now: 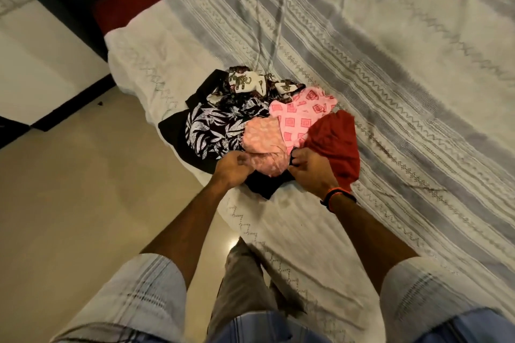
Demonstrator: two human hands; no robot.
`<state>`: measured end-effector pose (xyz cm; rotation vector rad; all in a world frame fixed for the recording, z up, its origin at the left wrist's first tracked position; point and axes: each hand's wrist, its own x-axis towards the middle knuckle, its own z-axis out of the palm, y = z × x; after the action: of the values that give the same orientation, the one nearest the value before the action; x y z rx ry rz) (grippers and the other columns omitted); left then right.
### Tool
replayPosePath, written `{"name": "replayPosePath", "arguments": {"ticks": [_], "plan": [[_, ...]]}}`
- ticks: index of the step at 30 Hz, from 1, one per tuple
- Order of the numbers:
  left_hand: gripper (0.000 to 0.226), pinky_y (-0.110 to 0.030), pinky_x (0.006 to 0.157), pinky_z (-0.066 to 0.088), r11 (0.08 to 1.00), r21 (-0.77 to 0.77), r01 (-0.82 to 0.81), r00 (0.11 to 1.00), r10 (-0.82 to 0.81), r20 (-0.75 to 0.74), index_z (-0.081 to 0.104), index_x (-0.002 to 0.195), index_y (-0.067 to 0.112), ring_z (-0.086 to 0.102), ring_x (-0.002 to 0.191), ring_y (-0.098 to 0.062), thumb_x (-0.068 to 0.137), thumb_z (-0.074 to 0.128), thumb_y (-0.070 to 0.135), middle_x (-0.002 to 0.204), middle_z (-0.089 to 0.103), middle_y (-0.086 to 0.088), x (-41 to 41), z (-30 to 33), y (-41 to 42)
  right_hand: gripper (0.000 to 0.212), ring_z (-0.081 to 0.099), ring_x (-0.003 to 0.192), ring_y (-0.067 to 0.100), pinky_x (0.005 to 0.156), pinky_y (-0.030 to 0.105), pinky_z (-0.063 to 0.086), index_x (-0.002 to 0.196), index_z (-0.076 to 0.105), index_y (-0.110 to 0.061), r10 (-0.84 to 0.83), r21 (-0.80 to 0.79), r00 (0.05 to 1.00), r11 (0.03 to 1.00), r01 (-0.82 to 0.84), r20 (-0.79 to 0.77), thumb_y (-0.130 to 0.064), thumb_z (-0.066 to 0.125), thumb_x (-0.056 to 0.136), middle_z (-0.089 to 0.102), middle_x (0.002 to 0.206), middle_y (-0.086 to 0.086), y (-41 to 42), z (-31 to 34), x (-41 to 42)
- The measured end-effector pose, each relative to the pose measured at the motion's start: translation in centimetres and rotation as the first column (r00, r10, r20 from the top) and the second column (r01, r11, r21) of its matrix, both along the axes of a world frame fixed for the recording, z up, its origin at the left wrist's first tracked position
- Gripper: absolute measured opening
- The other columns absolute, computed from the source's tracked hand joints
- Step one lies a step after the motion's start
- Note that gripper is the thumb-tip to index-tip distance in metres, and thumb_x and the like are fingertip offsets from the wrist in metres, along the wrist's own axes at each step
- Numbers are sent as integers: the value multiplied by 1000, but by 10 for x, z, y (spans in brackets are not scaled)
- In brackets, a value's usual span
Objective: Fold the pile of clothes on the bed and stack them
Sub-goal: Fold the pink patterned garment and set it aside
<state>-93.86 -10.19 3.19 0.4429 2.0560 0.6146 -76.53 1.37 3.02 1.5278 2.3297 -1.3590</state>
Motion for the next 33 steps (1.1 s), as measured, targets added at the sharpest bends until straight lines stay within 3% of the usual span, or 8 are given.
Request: {"name": "replayPosePath", "arguments": {"ticks": [4, 10, 14, 16, 20, 23, 28, 33], "plan": [[39, -27, 87, 47, 997, -73, 11, 1000, -11, -1, 60, 121, 13, 60, 109, -22, 84, 71, 17, 114, 64, -2, -24, -28, 35, 35, 66, 99, 28, 91, 38, 50, 117, 63, -7, 35, -52, 996, 998, -31, 77, -16, 69, 83, 71, 107, 9, 18, -23, -30], [50, -24, 54, 40, 973, -191, -126, 992, 123, -32, 49, 122, 8, 55, 84, -17, 83, 75, 25, 107, 58, -5, -42, -55, 71, 35, 64, 99, 32, 88, 39, 51, 115, 63, -12, 114, -78, 982, 992, -103, 152, -18, 65, 81, 68, 109, 11, 35, -51, -68], [12, -20, 46, 34, 978, -178, -109, 994, 108, -17, 68, 92, 10, 54, 64, -9, 85, 70, 19, 72, 57, 6, -45, -62, 80, 50, 56, 107, 33, 90, 40, 48, 125, 57, -13, 196, -60, 958, 981, -187, 210, -28, 71, 80, 56, 119, 13, 37, -58, -79], [13, -20, 47, 34, 983, -112, -146, 989, 149, 22, 66, 73, 15, 56, 64, -12, 83, 72, 20, 67, 59, 5, -46, -53, 85, 60, 53, 108, 35, 90, 43, 48, 130, 52, -11, 196, -13, 956, 980, -197, 217, -34, 76, 79, 49, 125, 15, 36, -55, -80], [14, -24, 54, 51, 927, -13, -376, 795, 329, 510, 70, 95, -1, 64, 68, -19, 86, 67, 10, 82, 69, -11, -43, -14, 94, 69, 49, 111, 40, 92, 47, 46, 136, 47, -9, 169, 65, 971, 981, -183, 169, -35, 76, 79, 47, 127, 19, 33, -39, -81], [15, -22, 53, 45, 913, 89, -398, 729, 256, 634, 67, 92, -1, 59, 57, -15, 93, 58, 11, 72, 64, -10, -38, 14, 95, 51, 58, 106, 40, 83, 38, 42, 129, 56, -6, 135, 61, 990, 989, -138, 49, -23, 69, 83, 63, 118, 21, 38, -17, -81], [24, -26, 61, 50, 816, 279, -506, 817, 350, 458, 70, 99, 3, 61, 68, -15, 89, 70, 25, 79, 69, -4, -30, 48, 83, 44, 63, 95, 32, 72, 30, 37, 115, 66, -7, 5, 62, 988, 998, 5, -156, -41, 55, 89, 71, 108, 13, 42, 32, -65], [48, -27, 76, 55, 864, 363, -348, 927, 260, 270, 60, 120, 6, 67, 98, -17, 79, 81, 21, 112, 69, -5, -2, 89, 58, 25, 65, 85, 19, 79, 37, 50, 101, 68, -17, -143, -57, 919, 990, 131, -367, -40, 62, 94, 72, 94, 1, 35, 88, -45]]}}
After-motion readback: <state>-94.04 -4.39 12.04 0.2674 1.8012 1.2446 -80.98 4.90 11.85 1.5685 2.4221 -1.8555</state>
